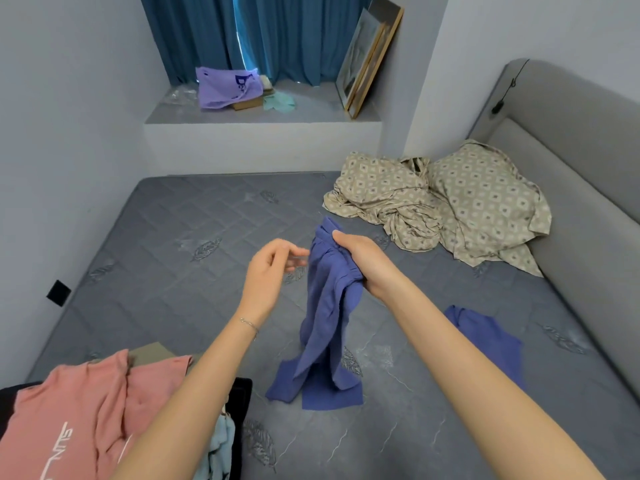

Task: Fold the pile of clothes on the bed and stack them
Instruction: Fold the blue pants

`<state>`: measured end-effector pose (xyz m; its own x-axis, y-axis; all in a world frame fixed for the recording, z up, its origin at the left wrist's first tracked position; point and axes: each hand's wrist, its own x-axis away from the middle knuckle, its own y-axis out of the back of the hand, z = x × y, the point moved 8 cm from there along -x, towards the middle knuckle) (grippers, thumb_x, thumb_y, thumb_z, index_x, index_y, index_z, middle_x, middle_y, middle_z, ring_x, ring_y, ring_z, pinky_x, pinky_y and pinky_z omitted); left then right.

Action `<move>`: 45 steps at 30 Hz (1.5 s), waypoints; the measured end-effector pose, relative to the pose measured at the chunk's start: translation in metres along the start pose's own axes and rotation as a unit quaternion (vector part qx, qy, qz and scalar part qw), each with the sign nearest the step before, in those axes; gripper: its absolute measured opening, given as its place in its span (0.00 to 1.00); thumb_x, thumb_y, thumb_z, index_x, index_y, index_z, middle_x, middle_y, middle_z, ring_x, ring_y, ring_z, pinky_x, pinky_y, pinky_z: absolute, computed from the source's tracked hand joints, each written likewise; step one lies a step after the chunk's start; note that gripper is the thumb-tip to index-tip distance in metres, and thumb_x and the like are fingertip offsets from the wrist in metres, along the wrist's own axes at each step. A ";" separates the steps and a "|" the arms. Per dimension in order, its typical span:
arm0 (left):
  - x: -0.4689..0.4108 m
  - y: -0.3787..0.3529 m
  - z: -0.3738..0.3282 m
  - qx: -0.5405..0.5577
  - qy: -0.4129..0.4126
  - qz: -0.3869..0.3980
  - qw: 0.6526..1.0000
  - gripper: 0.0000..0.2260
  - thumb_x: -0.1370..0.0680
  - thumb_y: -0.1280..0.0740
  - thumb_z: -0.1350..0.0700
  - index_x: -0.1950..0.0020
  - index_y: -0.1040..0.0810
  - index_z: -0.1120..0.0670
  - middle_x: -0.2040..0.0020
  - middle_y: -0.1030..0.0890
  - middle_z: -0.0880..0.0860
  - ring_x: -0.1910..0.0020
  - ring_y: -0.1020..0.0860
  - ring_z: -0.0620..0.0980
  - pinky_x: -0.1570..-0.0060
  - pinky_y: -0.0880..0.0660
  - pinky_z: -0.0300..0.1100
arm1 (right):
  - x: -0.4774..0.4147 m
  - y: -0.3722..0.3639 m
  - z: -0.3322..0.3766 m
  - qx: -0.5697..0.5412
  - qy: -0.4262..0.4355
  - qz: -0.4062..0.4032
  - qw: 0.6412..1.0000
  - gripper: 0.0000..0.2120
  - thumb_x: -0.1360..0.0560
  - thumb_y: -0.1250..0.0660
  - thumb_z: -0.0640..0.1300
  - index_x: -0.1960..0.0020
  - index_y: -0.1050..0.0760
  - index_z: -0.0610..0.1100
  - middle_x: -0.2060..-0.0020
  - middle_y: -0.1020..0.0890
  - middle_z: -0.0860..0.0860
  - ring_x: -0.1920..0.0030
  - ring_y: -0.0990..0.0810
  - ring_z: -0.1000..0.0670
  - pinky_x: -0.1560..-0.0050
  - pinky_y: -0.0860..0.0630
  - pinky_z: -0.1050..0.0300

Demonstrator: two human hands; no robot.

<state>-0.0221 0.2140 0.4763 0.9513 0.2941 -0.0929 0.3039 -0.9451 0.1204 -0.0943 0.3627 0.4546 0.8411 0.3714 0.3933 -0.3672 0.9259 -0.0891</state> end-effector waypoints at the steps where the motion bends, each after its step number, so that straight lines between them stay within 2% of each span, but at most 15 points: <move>1: -0.002 -0.001 0.002 -0.017 0.002 0.004 1.000 0.09 0.16 0.43 0.59 0.46 0.23 0.56 0.45 0.18 0.48 0.48 0.20 0.39 0.43 0.25 0.40 | 0.005 -0.003 0.004 -0.002 0.011 0.022 1.000 0.13 0.18 0.39 0.46 0.47 0.21 0.38 0.47 0.17 0.41 0.46 0.19 0.44 0.37 0.26 0.50; 4: -0.001 -0.024 0.014 -0.007 0.073 0.133 0.988 0.14 0.16 0.42 0.49 0.31 0.30 0.47 0.37 0.25 0.39 0.43 0.28 0.25 0.42 0.31 0.26 | 0.027 -0.019 0.020 -0.012 0.037 0.113 0.993 0.12 0.18 0.40 0.45 0.47 0.22 0.39 0.48 0.17 0.42 0.47 0.20 0.46 0.39 0.26 0.52; 6: 0.001 -0.031 0.021 0.001 0.105 0.192 0.976 0.15 0.17 0.41 0.46 0.33 0.26 0.48 0.38 0.21 0.43 0.39 0.25 0.34 0.37 0.28 0.36 | 0.041 -0.024 0.028 -0.038 0.050 0.150 0.987 0.12 0.18 0.40 0.45 0.46 0.22 0.38 0.49 0.18 0.41 0.48 0.19 0.46 0.41 0.25 0.53; 8: -0.002 -0.027 0.013 -0.014 0.075 0.204 0.976 0.12 0.18 0.37 0.52 0.38 0.22 0.54 0.41 0.18 0.53 0.42 0.22 0.44 0.38 0.25 0.51 | 0.052 -0.024 0.029 -0.077 0.049 0.177 0.980 0.17 0.20 0.39 0.46 0.40 0.25 0.32 0.43 0.20 0.36 0.42 0.22 0.42 0.34 0.28 0.47; 11: -0.006 -0.020 -0.018 0.058 0.037 0.236 0.969 0.09 0.27 0.27 0.53 0.47 0.17 0.51 0.48 0.16 0.49 0.48 0.20 0.44 0.47 0.24 0.41 | 0.066 -0.017 0.022 -0.140 0.035 0.203 0.969 0.20 0.20 0.40 0.44 0.34 0.29 0.31 0.38 0.24 0.35 0.37 0.26 0.41 0.29 0.33 0.45; 14: -0.004 -0.024 -0.054 0.119 0.021 0.310 0.943 0.20 0.37 0.21 0.43 0.49 0.15 0.50 0.49 0.16 0.48 0.49 0.19 0.46 0.49 0.23 0.37 | 0.078 -0.007 0.026 -0.185 0.044 0.211 0.959 0.13 0.21 0.39 0.44 0.47 0.17 0.42 0.48 0.16 0.46 0.47 0.18 0.50 0.44 0.23 0.57; 17: -0.007 -0.040 -0.070 0.148 0.005 0.357 0.922 0.21 0.37 0.22 0.41 0.48 0.14 0.49 0.50 0.15 0.47 0.50 0.18 0.44 0.50 0.23 0.37 | 0.081 0.002 0.029 -0.224 0.056 0.198 0.953 0.15 0.24 0.40 0.45 0.56 0.14 0.46 0.55 0.14 0.50 0.53 0.16 0.53 0.51 0.21 0.60; 21: -0.033 -0.077 -0.012 0.086 0.070 0.348 0.931 0.14 0.28 0.26 0.48 0.45 0.16 0.53 0.50 0.16 0.49 0.51 0.18 0.44 0.53 0.23 0.36 | 0.066 0.023 0.007 -0.263 0.040 0.174 0.948 0.16 0.19 0.41 0.44 0.38 0.22 0.37 0.40 0.20 0.42 0.37 0.23 0.45 0.30 0.30 0.51; 24: -0.050 -0.106 0.069 -0.021 0.144 0.327 0.934 0.09 0.21 0.32 0.56 0.44 0.19 0.59 0.50 0.17 0.53 0.51 0.21 0.46 0.52 0.25 0.39 | 0.048 0.072 -0.035 -0.176 0.015 0.083 0.981 0.14 0.17 0.43 0.44 0.49 0.19 0.41 0.52 0.14 0.48 0.51 0.16 0.52 0.49 0.21 0.58; 27: -0.054 -0.147 0.130 -0.102 0.169 0.304 0.932 0.21 0.29 0.27 0.48 0.49 0.20 0.66 0.57 0.22 0.55 0.56 0.26 0.47 0.57 0.31 0.41 | 0.030 0.131 -0.097 -0.010 -0.022 -0.026 0.999 0.13 0.16 0.42 0.46 0.56 0.25 0.44 0.62 0.17 0.53 0.62 0.21 0.56 0.60 0.26 0.62; 30: -0.051 -0.206 0.186 -0.148 0.193 0.290 0.926 0.14 0.26 0.27 0.56 0.54 0.23 0.68 0.62 0.28 0.55 0.60 0.32 0.48 0.63 0.35 0.39 | 0.009 0.189 -0.162 0.123 -0.049 -0.092 0.987 0.15 0.17 0.41 0.46 0.58 0.30 0.38 0.62 0.28 0.48 0.60 0.31 0.52 0.62 0.34 0.61; 32: -0.044 -0.249 0.226 -0.153 0.211 0.280 0.924 0.14 0.26 0.27 0.56 0.57 0.24 0.68 0.64 0.30 0.54 0.63 0.33 0.46 0.65 0.36 0.39 | -0.003 0.227 -0.197 0.176 -0.057 -0.122 0.975 0.17 0.17 0.41 0.45 0.63 0.35 0.43 0.67 0.33 0.50 0.63 0.35 0.52 0.63 0.38 0.60; 36: -0.031 -0.345 0.310 -0.171 0.261 0.269 0.911 0.13 0.24 0.29 0.60 0.67 0.27 0.54 0.75 0.28 0.41 0.73 0.32 0.38 0.69 0.35 0.33 | -0.026 0.310 -0.263 0.216 -0.084 -0.185 0.955 0.18 0.17 0.40 0.46 0.65 0.39 0.47 0.70 0.33 0.53 0.67 0.34 0.51 0.62 0.42 0.56; 40: -0.026 -0.408 0.373 -0.167 0.277 0.213 0.922 0.11 0.31 0.27 0.49 0.68 0.27 0.50 0.71 0.29 0.45 0.68 0.33 0.43 0.63 0.33 0.42 | -0.045 0.372 -0.319 0.233 -0.098 -0.210 0.945 0.18 0.17 0.41 0.48 0.64 0.39 0.49 0.70 0.31 0.54 0.65 0.31 0.48 0.63 0.41 0.54; 45: -0.026 -0.469 0.445 -0.191 0.288 0.186 0.920 0.12 0.37 0.34 0.37 0.68 0.22 0.45 0.73 0.25 0.40 0.65 0.28 0.45 0.47 0.28 0.56 | -0.069 0.442 -0.378 0.225 -0.099 -0.238 0.939 0.17 0.17 0.41 0.48 0.64 0.38 0.49 0.70 0.32 0.54 0.69 0.33 0.55 0.66 0.39 0.58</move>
<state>-0.2126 0.5859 -0.0177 0.8301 0.0913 0.5501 -0.1562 -0.9089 0.3866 -0.1639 0.7726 0.0420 0.8783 -0.1395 0.4573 -0.1363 0.8437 0.5192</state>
